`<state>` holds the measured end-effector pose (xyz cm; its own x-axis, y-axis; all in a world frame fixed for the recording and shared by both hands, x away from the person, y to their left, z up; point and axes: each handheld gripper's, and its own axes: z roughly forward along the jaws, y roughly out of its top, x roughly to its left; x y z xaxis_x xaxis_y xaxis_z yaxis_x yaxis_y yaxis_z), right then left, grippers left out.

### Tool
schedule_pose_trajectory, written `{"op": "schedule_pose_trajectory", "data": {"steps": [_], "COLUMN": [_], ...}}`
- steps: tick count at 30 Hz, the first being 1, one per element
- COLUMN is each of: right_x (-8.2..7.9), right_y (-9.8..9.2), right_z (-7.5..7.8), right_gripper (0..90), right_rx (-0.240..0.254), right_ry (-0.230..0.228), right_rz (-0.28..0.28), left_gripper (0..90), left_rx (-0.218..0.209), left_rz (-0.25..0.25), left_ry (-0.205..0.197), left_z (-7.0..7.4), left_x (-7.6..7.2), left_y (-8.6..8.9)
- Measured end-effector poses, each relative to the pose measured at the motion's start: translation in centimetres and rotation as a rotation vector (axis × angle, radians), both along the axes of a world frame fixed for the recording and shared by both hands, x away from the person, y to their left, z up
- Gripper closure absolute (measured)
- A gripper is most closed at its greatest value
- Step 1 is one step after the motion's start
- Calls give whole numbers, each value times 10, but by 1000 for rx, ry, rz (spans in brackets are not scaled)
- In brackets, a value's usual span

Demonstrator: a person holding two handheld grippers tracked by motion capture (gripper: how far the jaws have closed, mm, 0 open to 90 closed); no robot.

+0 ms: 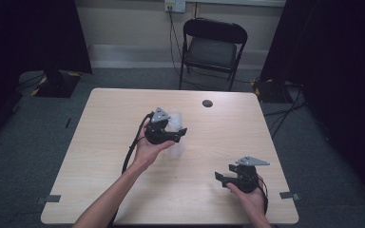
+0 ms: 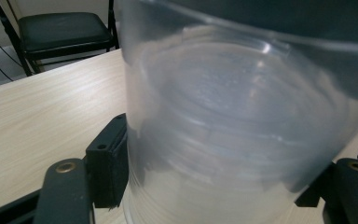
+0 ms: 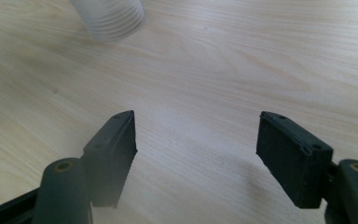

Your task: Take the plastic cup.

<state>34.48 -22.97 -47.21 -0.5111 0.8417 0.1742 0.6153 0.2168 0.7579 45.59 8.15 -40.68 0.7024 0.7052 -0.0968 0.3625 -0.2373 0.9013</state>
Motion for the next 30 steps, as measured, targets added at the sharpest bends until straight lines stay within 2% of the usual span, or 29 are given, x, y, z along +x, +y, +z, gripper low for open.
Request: {"op": "schedule_pose_trajectory", "data": {"steps": [11,13,15,19,22,24,27,30], "right_x": [0,0,0,0,0,0,0,0], "right_y": [0,0,-1,-1,-1,-1,-1,0], "right_z": [1,1,2,2,2,3,2,2], "right_gripper": [284,284,284,284,284,284,284,284], "right_rx": [0,-1,3,3,3,6,6,5], "right_ry": [-7,-9,-13,-13,-14,-13,-12,-13], "right_rz": [3,2,0,1,3,1,6,8], "left_gripper": [306,306,308,309,310,310,310,316], "left_rx": [-18,-28,-58,-79,-61,-69,-54,-60], "left_rz": [12,19,35,46,32,33,39,54], "left_ry": [-26,-26,-38,-47,-55,-60,-91,-114], "left_z": [8,8,13,18,19,21,22,24], "left_x": [-5,-6,-7,-7,-8,-9,-11,-13], "left_y": [-1,-1,2,6,3,1,0,1]}}
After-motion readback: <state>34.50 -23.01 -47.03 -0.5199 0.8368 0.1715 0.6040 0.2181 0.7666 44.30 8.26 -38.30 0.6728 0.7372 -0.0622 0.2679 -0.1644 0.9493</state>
